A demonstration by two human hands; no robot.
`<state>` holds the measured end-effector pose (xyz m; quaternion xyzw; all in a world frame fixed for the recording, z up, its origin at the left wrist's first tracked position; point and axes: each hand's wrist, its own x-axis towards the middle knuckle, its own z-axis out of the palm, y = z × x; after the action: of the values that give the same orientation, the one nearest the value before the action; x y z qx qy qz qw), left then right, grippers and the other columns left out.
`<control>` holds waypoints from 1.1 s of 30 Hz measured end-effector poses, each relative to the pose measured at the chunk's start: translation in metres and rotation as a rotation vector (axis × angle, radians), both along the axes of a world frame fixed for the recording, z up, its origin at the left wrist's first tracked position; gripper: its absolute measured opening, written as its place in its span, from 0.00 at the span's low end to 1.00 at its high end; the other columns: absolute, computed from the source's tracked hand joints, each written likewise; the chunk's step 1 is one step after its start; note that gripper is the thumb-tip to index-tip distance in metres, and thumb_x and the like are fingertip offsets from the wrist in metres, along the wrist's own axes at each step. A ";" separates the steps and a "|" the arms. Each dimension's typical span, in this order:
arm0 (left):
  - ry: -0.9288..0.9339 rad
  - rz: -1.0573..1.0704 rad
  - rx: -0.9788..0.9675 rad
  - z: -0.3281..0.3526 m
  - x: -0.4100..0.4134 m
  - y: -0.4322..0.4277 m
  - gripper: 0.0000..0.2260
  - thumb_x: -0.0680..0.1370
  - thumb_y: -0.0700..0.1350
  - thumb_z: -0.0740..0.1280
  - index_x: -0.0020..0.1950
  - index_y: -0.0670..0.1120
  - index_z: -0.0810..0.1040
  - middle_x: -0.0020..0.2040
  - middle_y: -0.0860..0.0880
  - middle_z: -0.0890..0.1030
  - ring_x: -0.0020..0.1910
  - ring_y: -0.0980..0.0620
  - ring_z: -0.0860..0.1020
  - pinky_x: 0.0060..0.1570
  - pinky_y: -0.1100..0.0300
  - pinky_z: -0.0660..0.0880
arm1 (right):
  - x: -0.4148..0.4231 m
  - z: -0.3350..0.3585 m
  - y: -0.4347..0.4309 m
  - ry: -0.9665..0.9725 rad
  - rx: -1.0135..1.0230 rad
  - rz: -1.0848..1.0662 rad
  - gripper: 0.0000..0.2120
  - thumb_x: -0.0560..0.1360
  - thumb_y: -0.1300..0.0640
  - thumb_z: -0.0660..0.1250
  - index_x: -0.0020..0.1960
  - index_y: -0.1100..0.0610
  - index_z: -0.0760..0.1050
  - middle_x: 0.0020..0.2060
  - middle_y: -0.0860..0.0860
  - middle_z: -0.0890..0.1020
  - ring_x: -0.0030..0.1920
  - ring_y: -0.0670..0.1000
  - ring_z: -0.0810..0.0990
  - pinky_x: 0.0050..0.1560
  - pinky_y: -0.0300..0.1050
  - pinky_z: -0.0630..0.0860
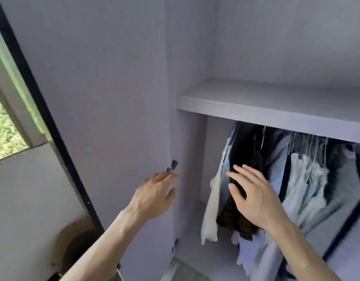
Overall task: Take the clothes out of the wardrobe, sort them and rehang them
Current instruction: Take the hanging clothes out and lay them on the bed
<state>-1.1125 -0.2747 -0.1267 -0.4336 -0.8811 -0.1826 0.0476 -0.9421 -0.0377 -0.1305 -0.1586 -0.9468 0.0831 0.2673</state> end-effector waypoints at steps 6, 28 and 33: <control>-0.110 -0.089 -0.004 0.005 -0.026 0.099 0.23 0.82 0.51 0.61 0.77 0.58 0.62 0.73 0.54 0.70 0.68 0.51 0.71 0.67 0.52 0.69 | -0.007 0.040 0.088 0.048 0.107 -0.237 0.24 0.81 0.45 0.54 0.75 0.49 0.67 0.76 0.50 0.66 0.77 0.52 0.58 0.76 0.51 0.57; -0.734 0.088 0.086 -0.057 -0.108 0.347 0.23 0.84 0.51 0.59 0.78 0.49 0.59 0.65 0.47 0.76 0.57 0.49 0.75 0.57 0.61 0.69 | -0.129 0.031 0.244 0.646 0.765 -0.554 0.17 0.79 0.48 0.63 0.66 0.47 0.77 0.59 0.49 0.81 0.65 0.54 0.75 0.71 0.61 0.58; -0.816 0.056 0.088 -0.055 -0.109 0.366 0.21 0.84 0.43 0.59 0.77 0.47 0.60 0.55 0.48 0.77 0.52 0.49 0.76 0.54 0.57 0.74 | -0.132 0.030 0.248 0.678 0.813 -0.545 0.18 0.78 0.49 0.64 0.66 0.47 0.77 0.59 0.50 0.81 0.65 0.54 0.75 0.70 0.62 0.60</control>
<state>-1.2213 0.0917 -0.1817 -0.2992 -0.8305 -0.3756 -0.2822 -1.0739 0.2100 -0.1005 -0.2452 -0.6898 -0.3119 0.6056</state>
